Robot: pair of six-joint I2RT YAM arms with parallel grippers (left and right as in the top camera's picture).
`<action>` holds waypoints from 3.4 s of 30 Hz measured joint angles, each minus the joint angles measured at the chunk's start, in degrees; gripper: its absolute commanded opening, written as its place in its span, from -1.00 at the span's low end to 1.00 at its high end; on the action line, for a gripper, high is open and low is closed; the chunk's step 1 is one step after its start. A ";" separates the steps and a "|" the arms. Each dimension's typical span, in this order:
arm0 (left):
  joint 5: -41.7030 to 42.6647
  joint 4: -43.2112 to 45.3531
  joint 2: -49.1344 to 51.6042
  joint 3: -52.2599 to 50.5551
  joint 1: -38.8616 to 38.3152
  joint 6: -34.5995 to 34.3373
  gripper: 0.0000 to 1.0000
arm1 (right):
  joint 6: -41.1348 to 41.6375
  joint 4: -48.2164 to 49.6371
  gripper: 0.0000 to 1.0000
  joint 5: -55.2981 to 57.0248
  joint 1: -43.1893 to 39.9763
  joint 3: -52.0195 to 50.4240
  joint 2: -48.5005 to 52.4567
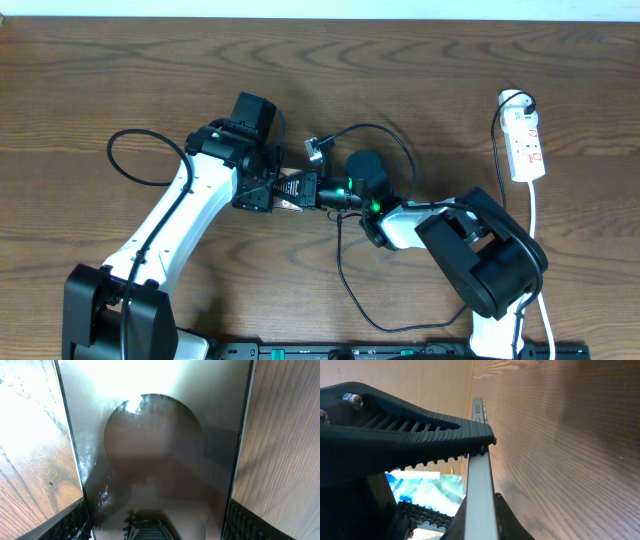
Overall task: Plug charger to phone and switch on socket
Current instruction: 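Close the right gripper on the phone's long edge beside the left gripper, then raise and rotate the phone upright with both grippers holding it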
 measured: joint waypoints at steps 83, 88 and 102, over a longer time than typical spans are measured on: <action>39.98 24.04 -0.02 0.00 14.38 51.78 0.72 | 8.68 17.81 -0.98 -8.96 -23.02 -0.02 0.46; 42.05 26.97 -0.02 0.00 14.82 51.34 0.72 | 16.59 18.45 -0.98 -6.71 -23.80 -0.02 0.46; 42.66 32.20 -0.02 0.00 14.82 46.36 0.72 | 40.72 19.80 -0.98 4.70 -20.44 -0.04 0.46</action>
